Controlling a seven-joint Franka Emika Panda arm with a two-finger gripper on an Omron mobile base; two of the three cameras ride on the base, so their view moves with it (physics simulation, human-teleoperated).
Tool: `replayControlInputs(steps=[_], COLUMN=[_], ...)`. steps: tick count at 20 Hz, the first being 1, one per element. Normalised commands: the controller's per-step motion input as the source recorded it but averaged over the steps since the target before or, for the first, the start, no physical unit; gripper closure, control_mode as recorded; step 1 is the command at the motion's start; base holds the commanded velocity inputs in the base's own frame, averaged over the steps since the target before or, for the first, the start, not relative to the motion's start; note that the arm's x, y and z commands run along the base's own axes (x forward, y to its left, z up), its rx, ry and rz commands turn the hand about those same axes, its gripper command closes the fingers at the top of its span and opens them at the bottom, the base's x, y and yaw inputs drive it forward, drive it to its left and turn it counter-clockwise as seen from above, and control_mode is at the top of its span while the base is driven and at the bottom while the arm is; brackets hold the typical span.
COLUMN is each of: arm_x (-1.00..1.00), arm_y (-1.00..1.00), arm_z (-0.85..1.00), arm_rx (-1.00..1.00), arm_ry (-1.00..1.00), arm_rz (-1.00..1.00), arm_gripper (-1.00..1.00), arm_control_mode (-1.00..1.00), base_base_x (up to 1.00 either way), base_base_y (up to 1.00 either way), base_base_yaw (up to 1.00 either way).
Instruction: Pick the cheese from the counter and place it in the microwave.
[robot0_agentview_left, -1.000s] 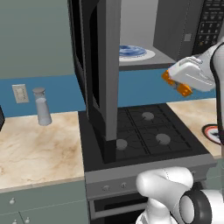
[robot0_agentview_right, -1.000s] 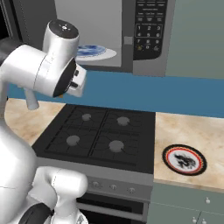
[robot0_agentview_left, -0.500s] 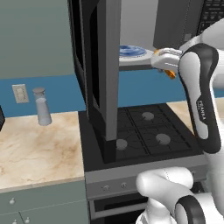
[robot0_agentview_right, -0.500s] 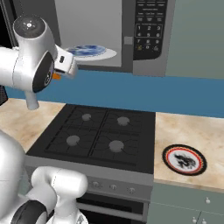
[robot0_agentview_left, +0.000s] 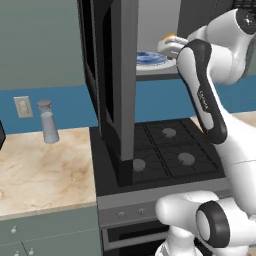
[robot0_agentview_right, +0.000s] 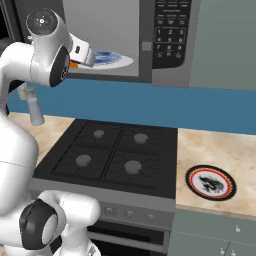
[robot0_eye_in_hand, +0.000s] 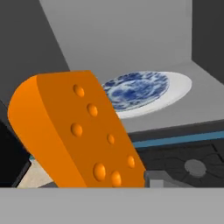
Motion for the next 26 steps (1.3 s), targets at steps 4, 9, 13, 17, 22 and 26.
replayControlInputs(steps=[4, 9, 13, 17, 22, 26], arm_x=[0.97, 0.92, 0.78, 0.58, 0.11, 0.04], arm_y=[0.03, 0.09, 0.05, 0.03, 0.0, 0.06], arm_z=[-0.13, -0.57, -0.41, 0.02, 0.22, 0.21], arm_rx=[0.0, 0.0, 0.0, 0.0, 0.0, -0.01], arm_ry=[-0.02, 0.0, 0.0, 0.0, 0.0, 0.0], arm_rz=[0.0, 0.0, 0.0, 0.0, 0.0, 0.0], arm_gripper=[1.0, 1.0, 1.0, 1.0, 1.0, 1.0], arm_control_mode=[-1.0, -1.0, -1.0, -1.0, -1.0, -1.0], base_base_x=[0.0, 0.0, 0.0, 0.0, 0.0, 0.0], base_base_y=[0.0, 0.0, 0.0, 0.0, 0.0, 0.0], base_base_yaw=[0.0, 0.0, 0.0, 0.0, 0.0, 0.0])
